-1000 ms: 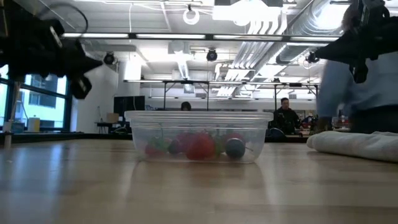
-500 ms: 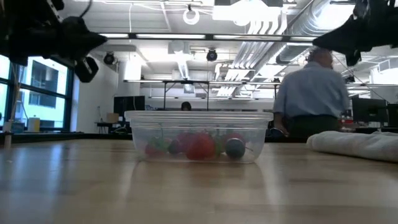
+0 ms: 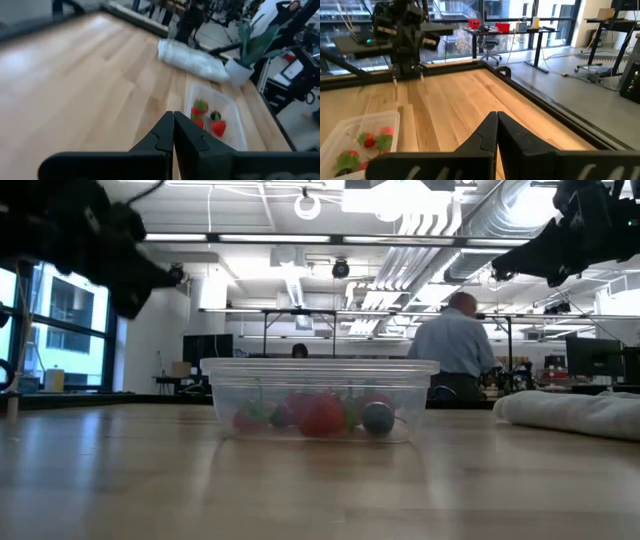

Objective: Pick and placing Produce into tupperware
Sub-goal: Return to Home Position

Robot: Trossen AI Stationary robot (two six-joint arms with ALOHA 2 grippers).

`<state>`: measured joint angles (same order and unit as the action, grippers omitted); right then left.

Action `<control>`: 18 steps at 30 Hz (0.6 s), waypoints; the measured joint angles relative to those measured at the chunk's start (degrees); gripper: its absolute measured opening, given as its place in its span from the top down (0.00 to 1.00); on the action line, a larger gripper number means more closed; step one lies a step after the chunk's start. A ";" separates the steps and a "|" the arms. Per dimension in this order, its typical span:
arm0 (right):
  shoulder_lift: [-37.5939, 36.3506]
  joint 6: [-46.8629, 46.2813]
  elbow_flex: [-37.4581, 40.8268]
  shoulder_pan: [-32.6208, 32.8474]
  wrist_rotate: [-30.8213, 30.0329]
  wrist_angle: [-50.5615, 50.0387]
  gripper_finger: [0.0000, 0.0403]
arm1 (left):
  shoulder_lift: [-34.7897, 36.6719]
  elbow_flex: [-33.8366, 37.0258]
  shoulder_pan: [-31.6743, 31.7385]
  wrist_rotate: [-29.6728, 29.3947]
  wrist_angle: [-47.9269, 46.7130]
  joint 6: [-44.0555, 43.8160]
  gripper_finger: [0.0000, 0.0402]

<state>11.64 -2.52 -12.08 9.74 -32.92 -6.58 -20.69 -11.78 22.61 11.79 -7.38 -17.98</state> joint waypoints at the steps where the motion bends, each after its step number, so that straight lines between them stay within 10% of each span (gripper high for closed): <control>1: 0.48 0.00 0.00 0.00 0.13 0.06 1.00 | 0.00 2.12 -0.23 0.03 2.06 -1.43 1.00; 18: 1.07 -4.78 6.13 0.00 2.76 1.08 1.00 | 0.33 11.13 -0.13 -1.39 10.15 -4.61 1.00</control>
<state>12.71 -7.30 -5.95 9.74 -30.16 -5.50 -20.36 -0.64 22.48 10.39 2.76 -22.59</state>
